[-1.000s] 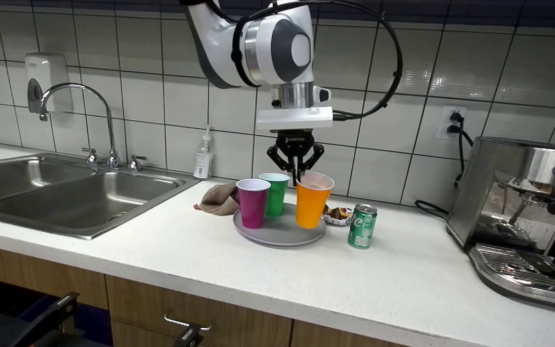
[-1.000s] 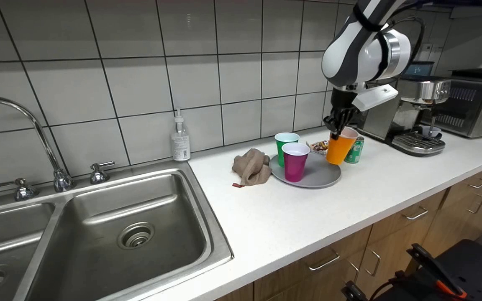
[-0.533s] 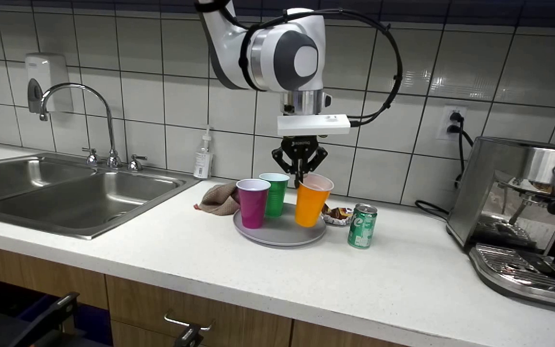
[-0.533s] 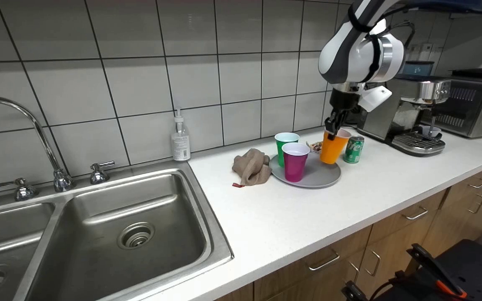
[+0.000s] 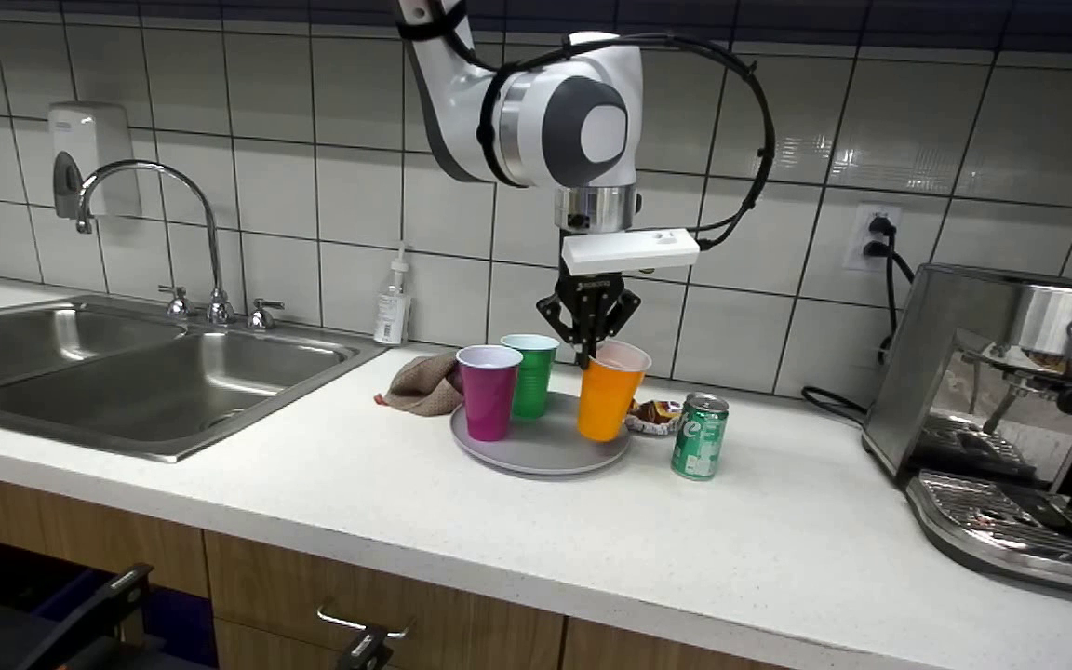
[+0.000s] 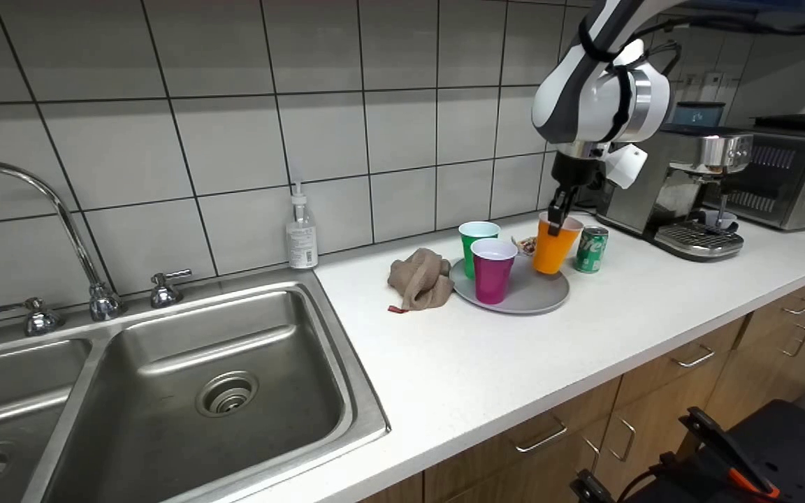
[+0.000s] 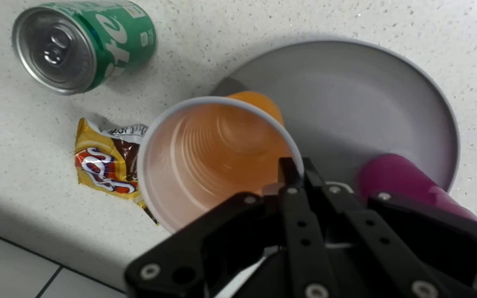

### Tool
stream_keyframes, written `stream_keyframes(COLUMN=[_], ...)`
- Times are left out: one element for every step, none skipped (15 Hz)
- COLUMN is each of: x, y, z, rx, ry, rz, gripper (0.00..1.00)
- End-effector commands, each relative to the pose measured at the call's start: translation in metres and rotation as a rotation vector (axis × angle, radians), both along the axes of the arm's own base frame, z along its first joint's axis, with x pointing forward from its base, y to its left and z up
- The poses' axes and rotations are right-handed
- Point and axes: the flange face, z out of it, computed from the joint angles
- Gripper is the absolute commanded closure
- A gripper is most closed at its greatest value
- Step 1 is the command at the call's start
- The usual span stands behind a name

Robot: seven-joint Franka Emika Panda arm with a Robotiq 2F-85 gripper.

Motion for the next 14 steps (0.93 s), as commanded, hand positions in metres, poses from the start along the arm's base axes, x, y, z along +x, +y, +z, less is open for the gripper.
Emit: stream_keyframes(x=[0.006,0.006,0.006,0.006,0.006,0.007,0.007,0.007,0.008,0.008,0.008,0.008,0.009,0.009], y=[-0.001,0.001,0.002,0.003,0.004,0.007,0.009,0.010,0.012,0.013,0.013,0.014,0.015,0.015], z=[-0.002,-0.004,-0.006,-0.007,-0.009,-0.011,-0.012,-0.014,-0.015,-0.016,-0.017,-0.018,-0.018,-0.018], rx=[-0.012,-0.015,-0.017,-0.020,-0.023,-0.026,-0.027,-0.029,-0.031,-0.033,-0.036,-0.038,-0.042,-0.046], ry=[-0.001,0.001,0.004,0.004,0.007,0.007,0.010,0.011,0.012,0.015,0.015,0.016,0.014,0.013], rz=[0.070,0.080,0.089,0.097,0.104,0.113,0.120,0.128,0.133,0.138,0.144,0.147,0.152,0.155], gripper=[0.99,0.99,0.99,0.99,0.99,0.99,0.99,0.99,0.99,0.99,0.99,0.99,0.99,0.99])
